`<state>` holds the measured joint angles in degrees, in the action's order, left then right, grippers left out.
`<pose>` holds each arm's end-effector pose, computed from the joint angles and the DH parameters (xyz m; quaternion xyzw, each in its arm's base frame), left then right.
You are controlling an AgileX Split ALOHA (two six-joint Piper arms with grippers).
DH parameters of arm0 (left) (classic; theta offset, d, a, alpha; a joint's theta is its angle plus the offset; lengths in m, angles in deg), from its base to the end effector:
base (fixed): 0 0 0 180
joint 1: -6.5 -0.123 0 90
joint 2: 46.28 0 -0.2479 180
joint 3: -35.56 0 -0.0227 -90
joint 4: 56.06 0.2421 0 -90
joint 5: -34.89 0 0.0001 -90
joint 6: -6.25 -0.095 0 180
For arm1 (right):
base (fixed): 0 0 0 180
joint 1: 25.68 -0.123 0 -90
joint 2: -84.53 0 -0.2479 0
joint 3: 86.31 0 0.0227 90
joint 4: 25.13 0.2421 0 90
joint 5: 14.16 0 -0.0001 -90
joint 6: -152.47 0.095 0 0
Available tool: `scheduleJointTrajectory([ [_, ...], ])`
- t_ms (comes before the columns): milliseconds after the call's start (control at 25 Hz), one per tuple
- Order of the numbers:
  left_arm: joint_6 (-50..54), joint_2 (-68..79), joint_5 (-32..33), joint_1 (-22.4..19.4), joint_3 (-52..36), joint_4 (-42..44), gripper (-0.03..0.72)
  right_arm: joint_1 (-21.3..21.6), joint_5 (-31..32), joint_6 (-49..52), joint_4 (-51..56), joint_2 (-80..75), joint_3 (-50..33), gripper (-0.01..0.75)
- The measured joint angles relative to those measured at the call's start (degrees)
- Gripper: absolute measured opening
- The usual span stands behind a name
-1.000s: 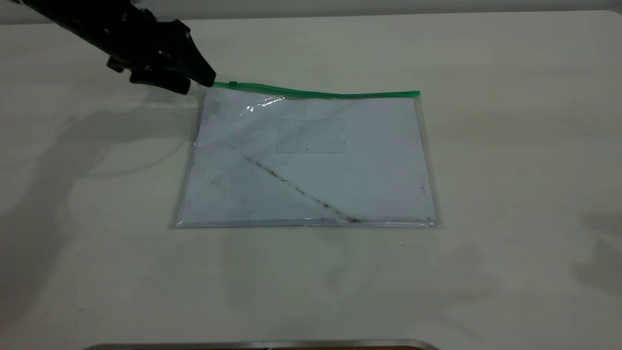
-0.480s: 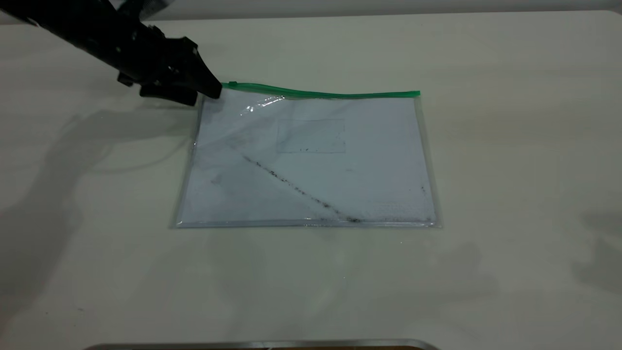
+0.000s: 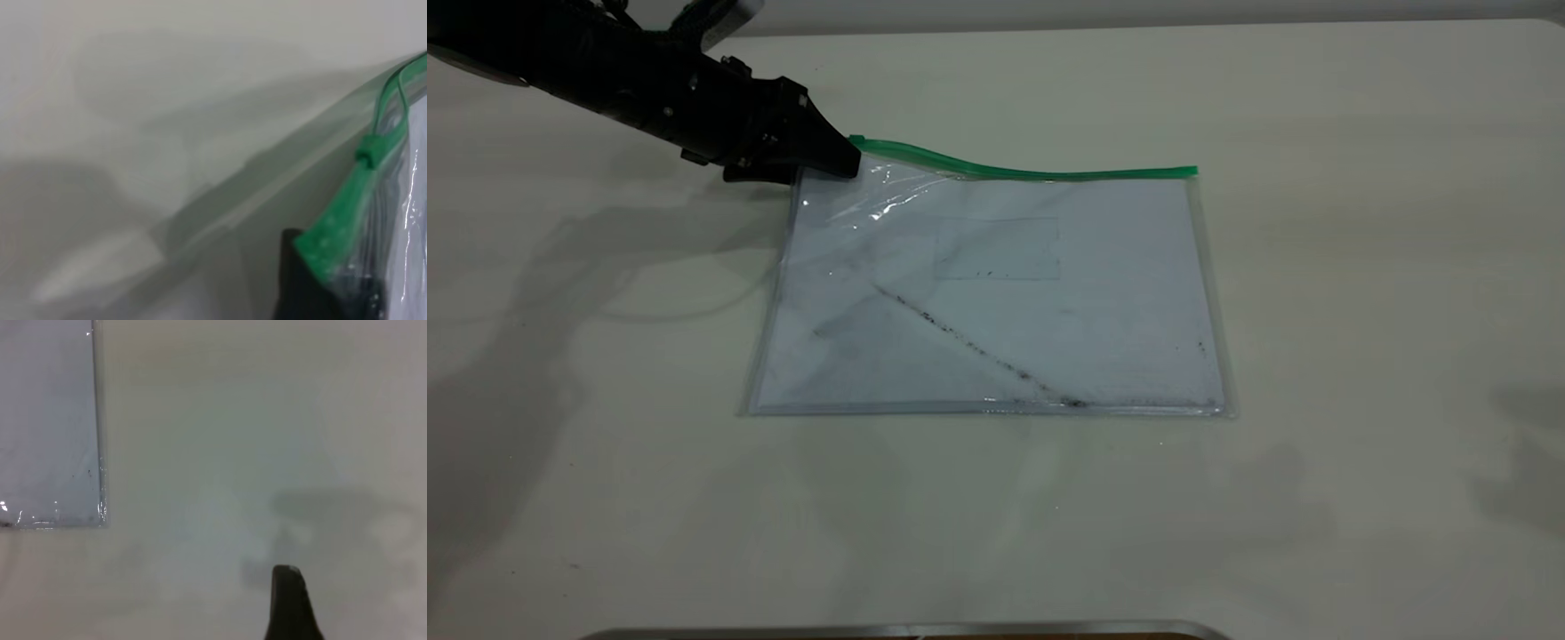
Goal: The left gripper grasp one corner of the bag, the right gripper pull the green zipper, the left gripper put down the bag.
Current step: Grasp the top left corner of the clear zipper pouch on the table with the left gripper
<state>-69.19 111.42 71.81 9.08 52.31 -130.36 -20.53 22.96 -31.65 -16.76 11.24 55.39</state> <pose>0.4324 -0.0746 -0.0253 0.1318 0.9188 -0.2902 0.2326 0.2116 -0.0107 0.2118 0.0528 0.9599 0.0362 0.2728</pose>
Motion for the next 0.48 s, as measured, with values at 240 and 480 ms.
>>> scheduleJointTrajectory([
  [240,-2.69,0.00,0.56,0.00,0.05,-0.26,0.175,0.00,-0.60,0.00,0.00,0.00,0.00,0.539],
  [480,-14.61,0.00,5.42,0.00,1.80,0.60,0.053,0.00,-7.58,-0.51,0.61,0.00,0.00,0.539],
])
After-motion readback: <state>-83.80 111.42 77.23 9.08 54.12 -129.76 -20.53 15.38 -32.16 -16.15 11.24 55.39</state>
